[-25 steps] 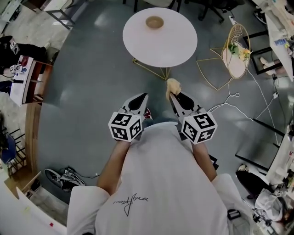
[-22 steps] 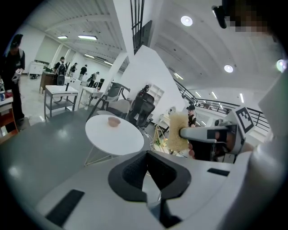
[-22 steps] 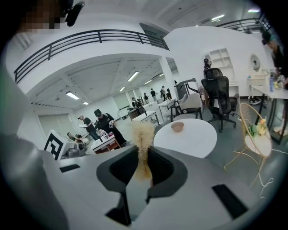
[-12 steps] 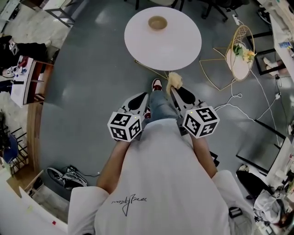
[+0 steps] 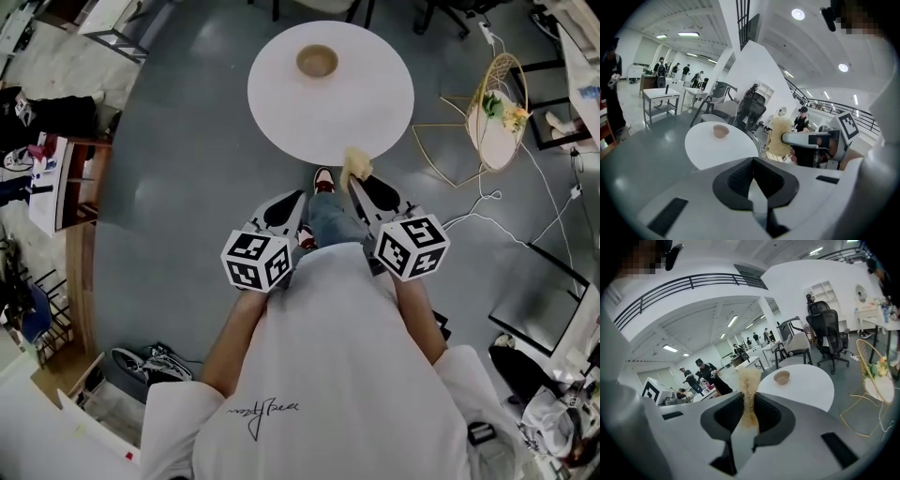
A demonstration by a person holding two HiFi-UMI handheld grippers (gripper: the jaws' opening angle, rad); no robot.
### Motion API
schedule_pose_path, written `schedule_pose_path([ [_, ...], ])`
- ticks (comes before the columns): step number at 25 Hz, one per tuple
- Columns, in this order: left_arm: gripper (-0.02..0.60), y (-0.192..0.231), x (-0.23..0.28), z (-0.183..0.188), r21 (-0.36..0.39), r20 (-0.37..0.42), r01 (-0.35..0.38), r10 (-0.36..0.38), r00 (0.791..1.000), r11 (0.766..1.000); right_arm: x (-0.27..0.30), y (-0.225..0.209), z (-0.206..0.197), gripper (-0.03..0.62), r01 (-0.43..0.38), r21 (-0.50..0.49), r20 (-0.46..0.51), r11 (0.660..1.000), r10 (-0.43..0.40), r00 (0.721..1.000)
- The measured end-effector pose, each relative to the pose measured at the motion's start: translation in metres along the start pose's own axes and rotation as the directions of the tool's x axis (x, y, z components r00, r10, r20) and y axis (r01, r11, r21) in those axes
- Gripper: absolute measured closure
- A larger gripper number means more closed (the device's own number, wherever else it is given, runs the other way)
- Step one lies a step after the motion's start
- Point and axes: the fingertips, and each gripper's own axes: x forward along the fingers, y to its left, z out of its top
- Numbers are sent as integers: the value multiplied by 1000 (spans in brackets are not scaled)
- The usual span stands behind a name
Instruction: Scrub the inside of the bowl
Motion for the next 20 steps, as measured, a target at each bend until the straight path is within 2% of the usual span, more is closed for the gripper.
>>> schedule_pose_path([
  [13, 577, 22, 78, 29, -4, -110, 15, -15, 994, 1000, 55, -68, 28, 513, 22, 72, -43, 997, -19, 999],
  [20, 577, 33, 103, 53, -4, -111, 0, -1, 994, 1000, 76, -90, 50, 511, 16, 79, -38, 997, -13, 999],
])
